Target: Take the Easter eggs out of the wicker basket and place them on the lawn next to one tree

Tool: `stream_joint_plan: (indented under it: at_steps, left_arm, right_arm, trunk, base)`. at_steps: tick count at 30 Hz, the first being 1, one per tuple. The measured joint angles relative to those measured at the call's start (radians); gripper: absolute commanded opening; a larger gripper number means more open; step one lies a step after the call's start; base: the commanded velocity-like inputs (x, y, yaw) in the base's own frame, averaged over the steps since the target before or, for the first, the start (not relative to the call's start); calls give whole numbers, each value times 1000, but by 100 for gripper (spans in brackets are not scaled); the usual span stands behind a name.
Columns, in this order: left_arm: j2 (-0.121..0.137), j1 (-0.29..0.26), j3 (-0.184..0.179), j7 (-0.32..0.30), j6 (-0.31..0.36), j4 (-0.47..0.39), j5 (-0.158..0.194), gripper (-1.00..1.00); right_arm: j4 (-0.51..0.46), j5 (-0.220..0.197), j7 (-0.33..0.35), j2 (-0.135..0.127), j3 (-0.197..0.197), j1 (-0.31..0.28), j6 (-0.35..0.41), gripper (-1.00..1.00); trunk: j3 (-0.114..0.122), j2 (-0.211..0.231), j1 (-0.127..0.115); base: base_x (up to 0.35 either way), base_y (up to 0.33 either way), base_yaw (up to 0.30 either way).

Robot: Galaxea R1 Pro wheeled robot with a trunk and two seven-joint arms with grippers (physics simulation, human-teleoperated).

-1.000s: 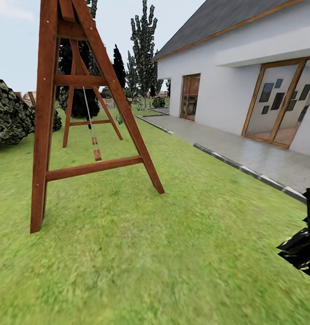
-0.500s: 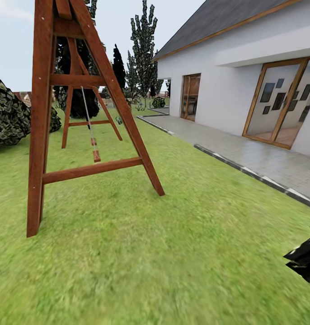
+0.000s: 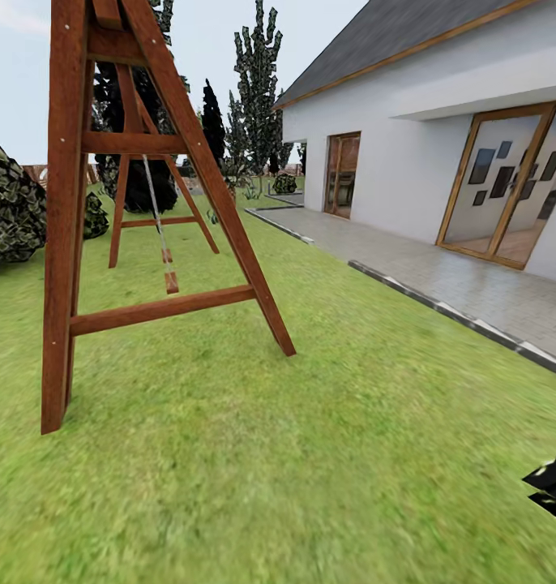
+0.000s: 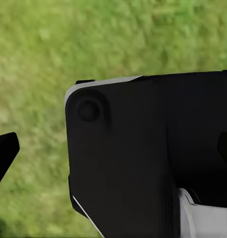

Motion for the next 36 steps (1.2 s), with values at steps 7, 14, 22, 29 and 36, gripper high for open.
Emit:
stream_joint_plan:
  at_steps: [7, 14, 22, 29, 36]
  left_arm:
    - [0, 0, 0, 0, 0, 0, 0, 100]
    - [0, 0, 0, 0, 0, 0, 0, 100]
    - [0, 0, 0, 0, 0, 0, 0, 100]
    - [0, 1, 0, 0, 0, 0, 0, 100]
    - [0, 0, 0, 1, 0, 0, 0, 100]
  right_arm:
    - [0, 0, 0, 0, 0, 0, 0, 100]
    - [0, 0, 0, 0, 0, 0, 0, 100]
    - [0, 0, 0, 0, 0, 0, 0, 100]
    - [0, 0, 0, 0, 0, 0, 0, 100]
    - [0, 0, 0, 0, 0, 0, 0, 100]
  trunk:
    - [0, 0, 0]
    - [0, 0, 0]
    - [0, 0, 0]
    - [0, 0, 0]
    - [0, 0, 0]
  base:
    - [159, 0, 0]
    - [181, 0, 0]
    - [237, 0, 0]
    - [303, 0, -3]
    - [320, 0, -115]
